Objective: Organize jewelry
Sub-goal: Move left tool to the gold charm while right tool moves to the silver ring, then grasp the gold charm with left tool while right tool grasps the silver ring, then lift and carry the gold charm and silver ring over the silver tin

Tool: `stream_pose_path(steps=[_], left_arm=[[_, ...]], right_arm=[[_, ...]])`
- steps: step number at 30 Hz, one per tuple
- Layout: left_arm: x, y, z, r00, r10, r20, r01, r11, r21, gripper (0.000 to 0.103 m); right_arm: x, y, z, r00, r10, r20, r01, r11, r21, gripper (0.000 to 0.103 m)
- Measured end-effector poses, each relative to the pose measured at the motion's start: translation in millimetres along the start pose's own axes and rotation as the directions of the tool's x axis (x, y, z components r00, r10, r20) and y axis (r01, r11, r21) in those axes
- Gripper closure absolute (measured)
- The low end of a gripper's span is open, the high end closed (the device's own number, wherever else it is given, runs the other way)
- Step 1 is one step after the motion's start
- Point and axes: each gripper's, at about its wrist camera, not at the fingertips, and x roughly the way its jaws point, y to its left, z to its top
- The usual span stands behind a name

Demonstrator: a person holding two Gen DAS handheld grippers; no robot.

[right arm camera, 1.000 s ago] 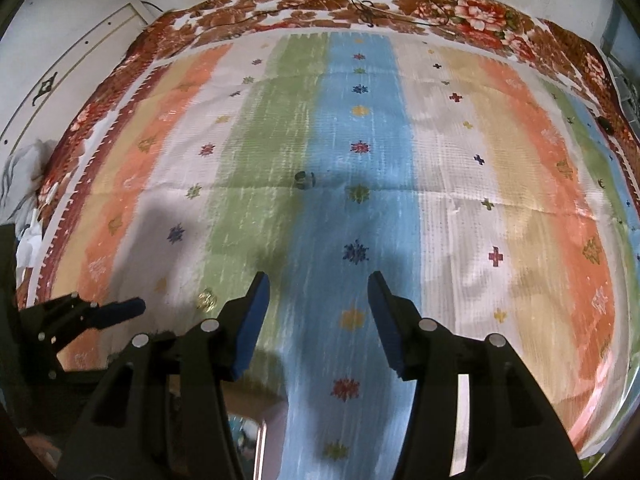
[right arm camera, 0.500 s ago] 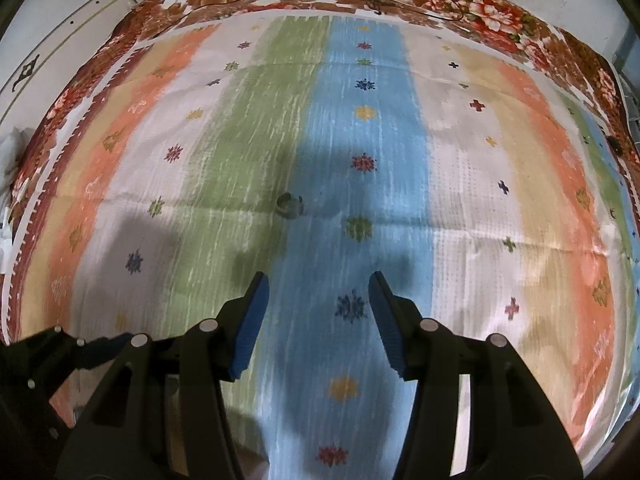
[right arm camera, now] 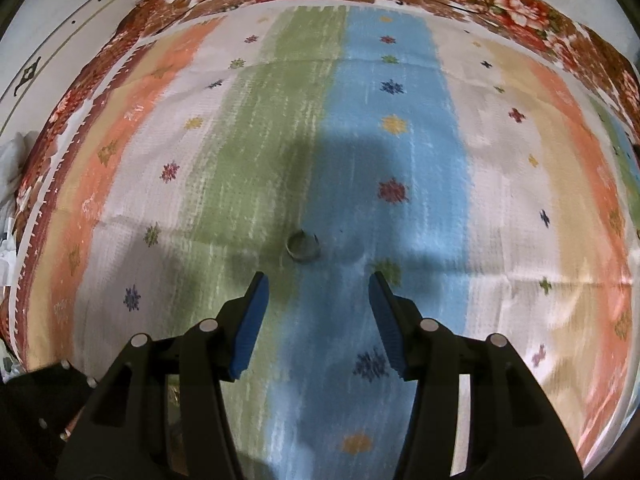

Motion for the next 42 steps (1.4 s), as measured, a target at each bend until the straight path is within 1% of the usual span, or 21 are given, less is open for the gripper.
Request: stream_pose_path(steps=[2,13,15,19,21,24,28,30,37,39,42], left_arm=[[2.0,-2.9,-1.2,1.0,0.0,-0.005,0.0,1.0,0.012,0.068],[6.7,3.0,5.2,1.0,0.0,-0.023,0.0,1.0,0.024,0.072],[7.4,1.7,7.0,1.0,0.003,-0.026,-0.002,0.999,0.034,0.073],[10.3,-0.2,9.7,0.999,0.015,-0.029,-0.013,0.999,0.05,0.078],[13.9,-4.1,11.6,0.999,0.019,-0.029,-0.018,0.999,0.051,0.08],[17.6,-5.4,13.2,0.999,0.018,-0.03,-0.017,0.999,0.045,0.084],[18.6,-5.9,10.3,0.999,0.023,-0.028,-0.021,0.998,0.051,0.085],[17.2,-5.2,7.4,0.999,0.022,-0.027,-0.021,0.999,0.051,0.085],[16.5,-8.5,7.0,0.999,0.033,-0.025,-0.032,0.998,0.061,0.086],[16.4,-9.7,6.4,0.999,0.031,-0.025,-0.03,0.998,0.058,0.086],[14.9,-12.3,5.6,0.999,0.03,-0.023,-0.028,0.998,0.056,0.086]], right_arm=[[4.4,1.3,4.8,1.0,0.019,-0.006,-0.019,1.0,0.005,0.05],[28.7,5.0,14.5,0.999,0.014,-0.036,-0.014,1.0,-0.011,0.05],[31.5,4.1,15.7,0.999,0.011,-0.038,-0.011,1.0,-0.008,0.053],[35.4,3.8,16.2,0.999,0.009,-0.039,-0.01,1.0,-0.016,0.057],[36.2,2.6,16.5,0.999,0.007,-0.039,-0.008,1.0,-0.014,0.06],[36.1,1.3,16.2,0.999,0.005,-0.036,-0.005,1.0,-0.013,0.063],[35.9,2.2,15.8,0.999,-0.001,-0.035,0.0,1.0,-0.018,0.065],[36.0,3.8,15.8,0.999,-0.005,-0.036,0.004,1.0,-0.031,0.069],[36.4,0.2,14.0,1.0,0.001,-0.031,-0.002,0.999,-0.033,0.075],[36.1,-0.7,13.9,1.0,-0.003,-0.03,0.002,0.999,-0.035,0.079],[35.5,-1.5,13.7,1.0,0.005,-0.03,-0.006,1.0,-0.029,0.08]])
